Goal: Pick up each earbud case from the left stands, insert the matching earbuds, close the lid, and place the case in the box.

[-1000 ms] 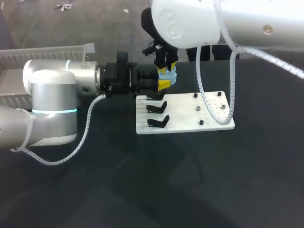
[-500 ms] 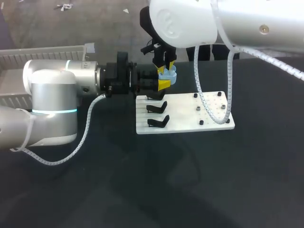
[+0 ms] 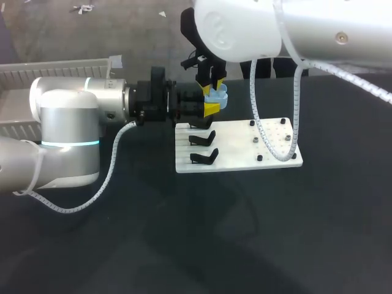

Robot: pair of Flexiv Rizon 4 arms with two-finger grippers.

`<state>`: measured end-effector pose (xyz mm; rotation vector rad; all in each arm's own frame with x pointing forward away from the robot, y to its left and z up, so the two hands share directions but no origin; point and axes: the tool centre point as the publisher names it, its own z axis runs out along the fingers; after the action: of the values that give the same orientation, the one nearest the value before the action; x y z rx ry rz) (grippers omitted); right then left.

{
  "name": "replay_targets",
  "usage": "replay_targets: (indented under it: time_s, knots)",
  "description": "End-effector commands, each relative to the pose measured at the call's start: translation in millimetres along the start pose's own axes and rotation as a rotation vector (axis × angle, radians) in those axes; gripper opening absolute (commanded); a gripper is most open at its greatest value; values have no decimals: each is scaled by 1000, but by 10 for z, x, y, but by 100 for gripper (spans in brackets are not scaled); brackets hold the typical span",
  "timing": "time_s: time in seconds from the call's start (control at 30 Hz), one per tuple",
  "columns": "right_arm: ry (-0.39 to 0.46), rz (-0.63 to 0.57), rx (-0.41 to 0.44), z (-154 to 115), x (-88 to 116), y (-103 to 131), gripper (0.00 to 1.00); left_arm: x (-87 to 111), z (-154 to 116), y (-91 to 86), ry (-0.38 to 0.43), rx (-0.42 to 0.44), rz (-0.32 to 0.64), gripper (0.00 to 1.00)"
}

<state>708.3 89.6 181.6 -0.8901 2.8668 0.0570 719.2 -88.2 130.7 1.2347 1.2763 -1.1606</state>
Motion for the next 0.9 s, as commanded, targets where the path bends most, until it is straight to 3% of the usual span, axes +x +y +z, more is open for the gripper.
replay_targets:
  time_s: [0.03, 0.9]
  knots:
    - [-16, 6, -1, 2, 45, 4, 0, -1, 0, -3, -1, -2, 1, 0]
    - [-11, 11, -3, 56, 50, -22, 0, -1, 0, -3, -1, -2, 1, 0]
